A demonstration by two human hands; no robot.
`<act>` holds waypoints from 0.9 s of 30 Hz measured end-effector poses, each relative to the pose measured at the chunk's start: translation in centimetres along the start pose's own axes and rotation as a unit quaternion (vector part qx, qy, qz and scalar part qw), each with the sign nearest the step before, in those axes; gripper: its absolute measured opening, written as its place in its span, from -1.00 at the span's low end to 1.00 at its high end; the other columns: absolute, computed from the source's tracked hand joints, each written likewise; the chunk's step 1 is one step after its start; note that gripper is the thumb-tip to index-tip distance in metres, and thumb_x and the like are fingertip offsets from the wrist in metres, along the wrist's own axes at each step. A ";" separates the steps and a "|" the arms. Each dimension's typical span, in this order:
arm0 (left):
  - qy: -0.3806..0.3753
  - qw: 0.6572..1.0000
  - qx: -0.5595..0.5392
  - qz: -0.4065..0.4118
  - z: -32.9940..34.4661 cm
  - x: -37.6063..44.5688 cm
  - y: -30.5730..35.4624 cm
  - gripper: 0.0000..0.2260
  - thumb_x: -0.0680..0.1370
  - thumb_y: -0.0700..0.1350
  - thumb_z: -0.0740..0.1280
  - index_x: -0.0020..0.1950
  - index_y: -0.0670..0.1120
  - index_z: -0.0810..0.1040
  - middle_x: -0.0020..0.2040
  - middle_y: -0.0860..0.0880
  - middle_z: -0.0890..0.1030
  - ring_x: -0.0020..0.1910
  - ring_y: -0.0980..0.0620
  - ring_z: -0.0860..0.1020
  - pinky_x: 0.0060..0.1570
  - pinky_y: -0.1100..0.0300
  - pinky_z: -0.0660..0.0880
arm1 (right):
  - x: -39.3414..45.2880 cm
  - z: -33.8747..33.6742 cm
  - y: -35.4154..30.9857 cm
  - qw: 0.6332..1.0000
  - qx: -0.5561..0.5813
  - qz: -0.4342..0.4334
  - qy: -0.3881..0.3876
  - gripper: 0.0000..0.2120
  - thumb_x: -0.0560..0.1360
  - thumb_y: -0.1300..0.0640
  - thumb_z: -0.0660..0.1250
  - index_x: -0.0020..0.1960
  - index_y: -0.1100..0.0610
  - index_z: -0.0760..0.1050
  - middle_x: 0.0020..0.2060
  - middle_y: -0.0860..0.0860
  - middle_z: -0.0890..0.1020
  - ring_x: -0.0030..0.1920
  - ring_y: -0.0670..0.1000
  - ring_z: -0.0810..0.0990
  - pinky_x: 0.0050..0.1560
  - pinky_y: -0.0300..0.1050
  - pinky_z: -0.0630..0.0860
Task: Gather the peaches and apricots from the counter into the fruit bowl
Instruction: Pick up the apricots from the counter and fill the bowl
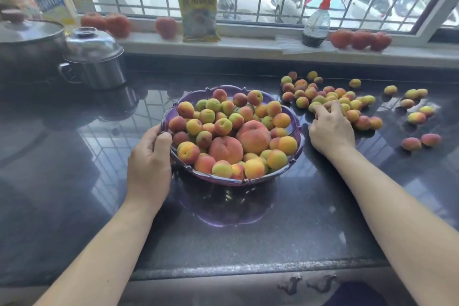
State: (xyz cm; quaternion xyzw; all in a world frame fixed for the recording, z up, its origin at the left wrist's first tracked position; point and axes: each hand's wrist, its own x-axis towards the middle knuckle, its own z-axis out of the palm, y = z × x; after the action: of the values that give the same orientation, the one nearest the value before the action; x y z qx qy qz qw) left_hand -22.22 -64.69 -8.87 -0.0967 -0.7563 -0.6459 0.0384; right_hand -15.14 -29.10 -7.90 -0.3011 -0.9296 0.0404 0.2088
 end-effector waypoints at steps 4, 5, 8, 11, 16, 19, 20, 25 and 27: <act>0.000 1.000 -0.004 -0.001 0.0 0.0 0.0 -0.67 0.56 0.10 0.15 0.04 0.04 0.68 -0.10 0.10 0.72 -0.03 0.01 0.64 0.02 0.03 0.55 | 0.0 0.0 0.2 0.999 0.025 0.022 0.018 -0.68 0.61 0.17 0.24 0.35 0.16 0.49 0.29 0.18 0.38 0.12 0.29 0.55 0.11 0.10 0.53; 0.000 1.000 -0.005 -0.001 0.0 0.0 0.0 -0.67 0.56 0.10 0.16 0.05 0.04 0.68 -0.10 0.10 0.72 -0.02 0.00 0.64 0.03 0.02 0.56 | 0.0 0.0 0.2 0.999 0.020 0.022 0.020 -0.68 0.61 0.18 0.24 0.34 0.16 0.50 0.29 0.19 0.40 0.13 0.30 0.54 0.12 0.10 0.53; 0.001 1.000 -0.005 -0.004 0.0 0.0 -0.1 -0.66 0.57 0.10 0.15 0.09 0.04 0.69 -0.07 0.11 0.73 -0.01 0.05 0.65 0.00 0.08 0.54 | -0.1 0.1 0.2 0.999 0.023 0.017 0.016 -0.66 0.59 0.23 0.23 0.36 0.19 0.49 0.30 0.22 0.45 0.18 0.31 0.53 0.16 0.13 0.51; 0.004 1.000 -0.006 -0.006 0.0 0.0 0.0 -0.67 0.57 0.10 0.16 0.09 0.07 0.69 -0.08 0.17 0.73 -0.01 0.10 0.65 -0.02 0.13 0.52 | -0.4 0.0 0.4 1.000 0.019 0.017 0.016 -0.65 0.60 0.23 0.25 0.37 0.20 0.48 0.29 0.24 0.43 0.17 0.34 0.52 0.17 0.15 0.50; 0.002 1.000 -0.002 -0.006 0.1 0.0 -0.1 -0.65 0.58 0.10 0.15 0.09 0.04 0.69 -0.06 0.08 0.74 0.01 0.03 0.67 0.00 0.08 0.59 | -0.8 -0.8 0.6 1.000 0.016 0.012 -0.020 -0.76 0.62 0.18 0.29 0.27 0.18 0.49 0.19 0.23 0.45 0.10 0.28 0.53 0.05 0.06 0.49; 0.007 1.000 -0.008 -0.003 0.2 0.0 0.0 -0.66 0.58 0.09 0.15 0.08 0.02 0.69 -0.08 0.09 0.73 -0.02 0.07 0.66 -0.04 0.12 0.58 | -0.8 -1.5 0.7 0.996 0.083 -0.001 -0.024 -0.74 0.57 0.16 0.40 0.23 0.16 0.51 0.14 0.20 0.56 0.09 0.19 0.55 0.00 -0.04 0.46; 0.008 1.000 -0.006 -0.002 0.2 0.1 0.0 -0.66 0.57 0.09 0.15 0.08 0.02 0.69 -0.09 0.11 0.72 -0.03 0.10 0.66 -0.05 0.14 0.58 | -0.7 -2.2 0.4 0.991 0.134 0.005 -0.010 -0.73 0.55 0.14 0.43 0.22 0.16 0.53 0.12 0.17 0.60 0.08 0.15 0.58 0.00 -0.10 0.47; 0.012 1.000 0.004 0.003 0.2 0.0 0.1 -0.72 0.57 0.09 0.15 0.04 0.14 0.65 -0.13 0.27 0.70 -0.08 0.28 0.63 -0.18 0.41 0.52 | 0.0 -9.8 -7.0 0.931 0.345 -0.118 -0.030 -0.77 0.53 0.03 0.47 0.15 0.03 0.57 -0.04 -0.08 0.67 -0.09 -0.19 0.63 -0.13 -0.41 0.51; 0.012 1.000 0.005 -0.002 0.2 0.0 0.3 -0.73 0.56 0.10 0.15 0.03 0.16 0.65 -0.13 0.29 0.70 -0.07 0.28 0.64 -0.12 0.36 0.55 | 0.0 -11.1 -11.5 0.931 0.276 -0.219 -0.095 -0.77 0.52 -0.02 0.47 0.14 -0.01 0.56 -0.07 -0.15 0.65 -0.07 -0.18 0.62 -0.05 -0.32 0.53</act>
State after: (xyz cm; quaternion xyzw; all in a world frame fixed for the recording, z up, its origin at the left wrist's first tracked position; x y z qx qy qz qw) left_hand -22.17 -64.44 -8.57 -0.0869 -0.7595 -0.6429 0.0470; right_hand -16.84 -39.03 4.50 -0.0158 -0.9401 0.2766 0.1983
